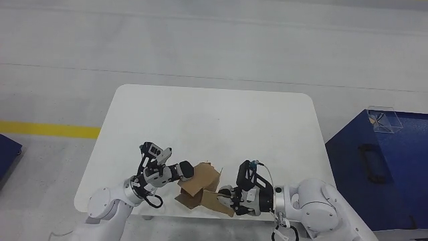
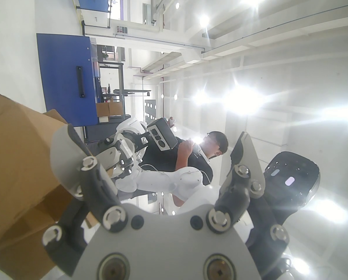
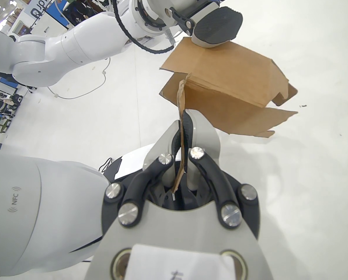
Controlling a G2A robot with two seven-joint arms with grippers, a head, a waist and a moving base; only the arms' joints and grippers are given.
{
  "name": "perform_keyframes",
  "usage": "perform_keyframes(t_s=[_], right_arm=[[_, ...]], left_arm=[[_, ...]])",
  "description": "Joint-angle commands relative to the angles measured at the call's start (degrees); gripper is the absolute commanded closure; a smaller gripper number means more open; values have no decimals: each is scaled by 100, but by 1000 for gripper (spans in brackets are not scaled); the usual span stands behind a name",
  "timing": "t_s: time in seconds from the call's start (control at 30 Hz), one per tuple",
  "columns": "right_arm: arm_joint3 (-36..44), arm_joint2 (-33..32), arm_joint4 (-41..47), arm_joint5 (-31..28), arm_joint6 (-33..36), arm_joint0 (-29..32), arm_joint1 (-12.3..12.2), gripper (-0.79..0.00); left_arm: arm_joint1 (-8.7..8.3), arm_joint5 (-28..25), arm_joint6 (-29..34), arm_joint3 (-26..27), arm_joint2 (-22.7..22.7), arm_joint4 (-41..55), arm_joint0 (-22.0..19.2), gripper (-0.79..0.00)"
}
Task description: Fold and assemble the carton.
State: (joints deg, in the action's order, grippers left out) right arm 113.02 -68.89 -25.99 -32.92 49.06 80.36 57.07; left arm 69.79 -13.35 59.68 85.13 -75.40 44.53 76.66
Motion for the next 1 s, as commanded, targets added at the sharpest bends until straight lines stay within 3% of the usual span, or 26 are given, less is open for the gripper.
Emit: perform_keyframes(t_s=[0.0, 0.13, 0.3, 0.5, 0.73, 0.97], right_arm=[[0, 0, 0, 0, 0, 0, 0, 0], [46, 51, -265, 305, -130, -52, 12, 0], [-72, 209, 227, 722, 281, -392, 35, 0], [-351, 261, 1073, 827, 876, -967, 45, 0], [-702, 368, 2117, 1066, 1483, -1564, 66, 0], [-1182, 594, 2893, 1330, 1671, -2082, 133, 0]], left_arm=[[0, 0, 0, 0, 0, 0, 0, -785], [-23, -34, -47, 105, -76, -241, -21, -785], [-213, -67, -23, 760, -921, -1228, 184, -785], [-401, 85, -524, 1727, -1683, -3415, 663, -785], [-461, 65, -1064, 2199, -1506, -5307, 1036, -785], [-483, 51, -1123, 2305, -1335, -5449, 1141, -785]])
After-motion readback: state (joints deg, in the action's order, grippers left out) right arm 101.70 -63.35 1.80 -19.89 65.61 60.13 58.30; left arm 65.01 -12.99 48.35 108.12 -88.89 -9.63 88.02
